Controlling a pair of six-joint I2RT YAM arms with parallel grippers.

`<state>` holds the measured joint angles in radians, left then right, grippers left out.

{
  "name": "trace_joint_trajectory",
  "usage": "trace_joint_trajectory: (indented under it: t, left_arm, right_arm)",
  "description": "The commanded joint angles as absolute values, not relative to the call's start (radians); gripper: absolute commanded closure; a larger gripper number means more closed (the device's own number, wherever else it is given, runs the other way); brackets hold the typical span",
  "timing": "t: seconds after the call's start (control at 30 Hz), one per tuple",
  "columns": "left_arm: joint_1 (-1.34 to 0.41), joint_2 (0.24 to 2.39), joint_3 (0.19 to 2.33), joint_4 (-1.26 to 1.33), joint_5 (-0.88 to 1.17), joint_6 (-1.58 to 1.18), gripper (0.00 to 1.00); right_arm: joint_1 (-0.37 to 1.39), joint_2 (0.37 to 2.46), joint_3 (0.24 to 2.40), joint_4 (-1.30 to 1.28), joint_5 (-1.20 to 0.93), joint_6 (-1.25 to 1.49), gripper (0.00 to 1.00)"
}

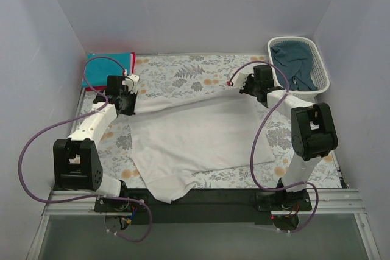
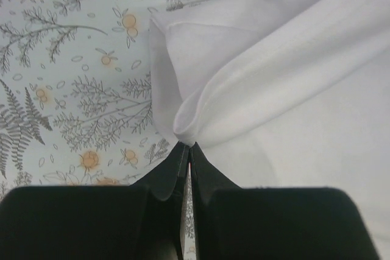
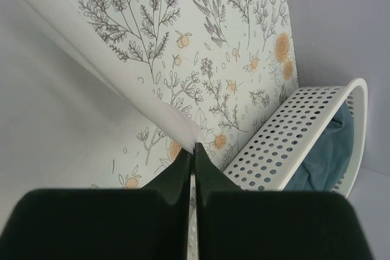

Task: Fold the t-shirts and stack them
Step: Fold the tshirt

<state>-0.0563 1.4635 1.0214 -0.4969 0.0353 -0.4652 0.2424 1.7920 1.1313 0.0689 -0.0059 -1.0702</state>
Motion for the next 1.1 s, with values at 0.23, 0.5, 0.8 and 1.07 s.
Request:
trace_joint_trajectory:
  t: [0.23, 0.5, 0.8, 1.07]
  left_arm:
    - [-0.075, 1.359, 0.945, -0.65, 0.014, -0.451, 1.0]
    - [-0.13, 1.371, 0.896, -0.66, 0.014, -0.494, 1.0]
    - [-0.14, 1.371, 0.879, -0.684, 0.046, -0.468, 0.89]
    - [-0.074, 1.354, 1.028, -0.788, 0.136, -0.439, 0.61]
  right_arm:
    - [0.224, 1.736, 1.081, 0.04, -0.041, -1.114, 0.99]
    - [0.224, 1.764, 1.071, 0.028, -0.034, -1.134, 0.99]
    - [0.224, 1.741, 1.014, 0.002, -0.035, -1.173, 0.99]
    - [0.218, 1.611, 1.006, -0.115, -0.066, -1.184, 0.5]
